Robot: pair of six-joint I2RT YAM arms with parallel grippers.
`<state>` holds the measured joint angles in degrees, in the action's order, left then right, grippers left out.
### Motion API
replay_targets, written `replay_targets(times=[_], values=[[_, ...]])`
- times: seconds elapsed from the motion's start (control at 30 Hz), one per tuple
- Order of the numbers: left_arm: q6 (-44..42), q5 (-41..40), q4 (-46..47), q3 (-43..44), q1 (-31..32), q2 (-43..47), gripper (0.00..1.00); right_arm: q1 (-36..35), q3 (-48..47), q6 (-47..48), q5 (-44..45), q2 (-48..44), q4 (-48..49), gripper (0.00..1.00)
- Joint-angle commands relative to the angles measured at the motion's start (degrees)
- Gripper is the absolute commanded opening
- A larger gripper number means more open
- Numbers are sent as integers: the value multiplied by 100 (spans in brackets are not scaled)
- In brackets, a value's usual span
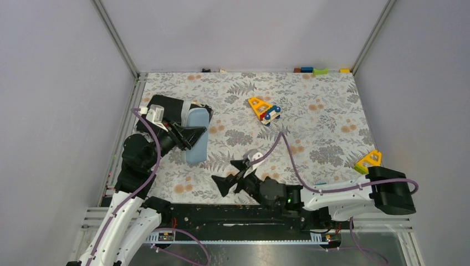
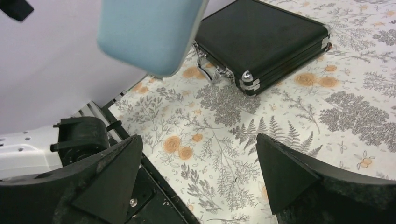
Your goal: Open the umbrella
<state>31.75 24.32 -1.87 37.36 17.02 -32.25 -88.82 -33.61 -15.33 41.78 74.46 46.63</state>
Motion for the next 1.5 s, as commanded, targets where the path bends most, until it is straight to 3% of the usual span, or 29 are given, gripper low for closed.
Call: replay_targets(times=[0.0,0.17,0.4,0.8,1.23,1.37,1.47], values=[[171,571,1166,31,-14,70,0,673,200,-454,-1298,-798,-545,100],[338,1006,1517,-28,-18,-31,0,1262,315,-651,-2934,-1290,-237,100],[695,1459,2144,-164,-10,-159,0,1527,264,-868,-4118,-1338,575,100],[1233,2257,3547,-411,168,-163,0,1992,280,-1539,-4154,-699,1726,100],[1731,2681,4500,-528,569,-411,0,2208,-737,-1382,-5502,144,2005,99],[1891,2718,4691,-561,575,-433,0,2227,-891,-1507,-5716,358,2152,93],[1935,2730,4744,-559,575,-440,0,2252,-1031,-1609,-5983,560,2290,80]])
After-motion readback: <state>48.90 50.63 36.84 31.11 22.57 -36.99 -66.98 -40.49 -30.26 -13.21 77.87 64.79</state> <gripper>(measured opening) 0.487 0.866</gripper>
